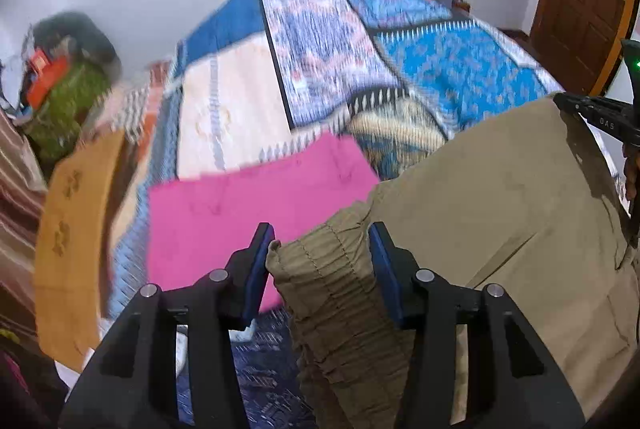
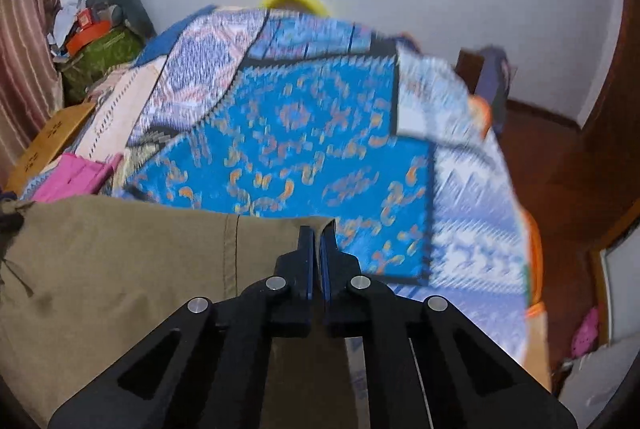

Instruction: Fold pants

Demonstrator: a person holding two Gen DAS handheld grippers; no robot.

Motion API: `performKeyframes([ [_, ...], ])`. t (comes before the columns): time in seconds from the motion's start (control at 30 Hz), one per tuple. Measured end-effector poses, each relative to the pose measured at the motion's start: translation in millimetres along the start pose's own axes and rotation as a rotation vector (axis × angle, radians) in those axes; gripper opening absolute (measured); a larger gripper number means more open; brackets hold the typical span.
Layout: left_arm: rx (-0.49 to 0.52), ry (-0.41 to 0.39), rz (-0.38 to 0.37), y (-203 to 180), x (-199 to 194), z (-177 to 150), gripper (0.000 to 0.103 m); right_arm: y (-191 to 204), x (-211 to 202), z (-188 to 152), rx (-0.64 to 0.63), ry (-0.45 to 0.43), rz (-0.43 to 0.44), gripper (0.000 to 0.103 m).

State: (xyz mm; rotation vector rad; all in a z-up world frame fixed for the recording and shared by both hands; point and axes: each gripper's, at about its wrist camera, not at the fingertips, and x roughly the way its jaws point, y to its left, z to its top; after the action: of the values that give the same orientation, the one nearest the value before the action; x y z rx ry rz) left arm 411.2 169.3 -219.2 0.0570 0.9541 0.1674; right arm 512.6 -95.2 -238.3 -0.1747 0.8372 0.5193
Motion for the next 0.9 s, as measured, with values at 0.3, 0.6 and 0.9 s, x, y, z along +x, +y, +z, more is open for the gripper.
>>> performKeyframes([
  [0.3, -0.016, -0.131, -0.014, 9, -46, 32, 0.048, -9, -58, 39, 0.077, -0.137, 0.014, 0.002],
  [0.6, 0.024, -0.184, -0.065, -2, -119, -9, 0.048, 0, -143, 2, 0.098, -0.197, 0.133, 0.002],
  [0.9, 0.074, -0.201, -0.089, -17, -177, -74, 0.047, 7, -212, -72, 0.119, -0.186, 0.155, 0.002],
])
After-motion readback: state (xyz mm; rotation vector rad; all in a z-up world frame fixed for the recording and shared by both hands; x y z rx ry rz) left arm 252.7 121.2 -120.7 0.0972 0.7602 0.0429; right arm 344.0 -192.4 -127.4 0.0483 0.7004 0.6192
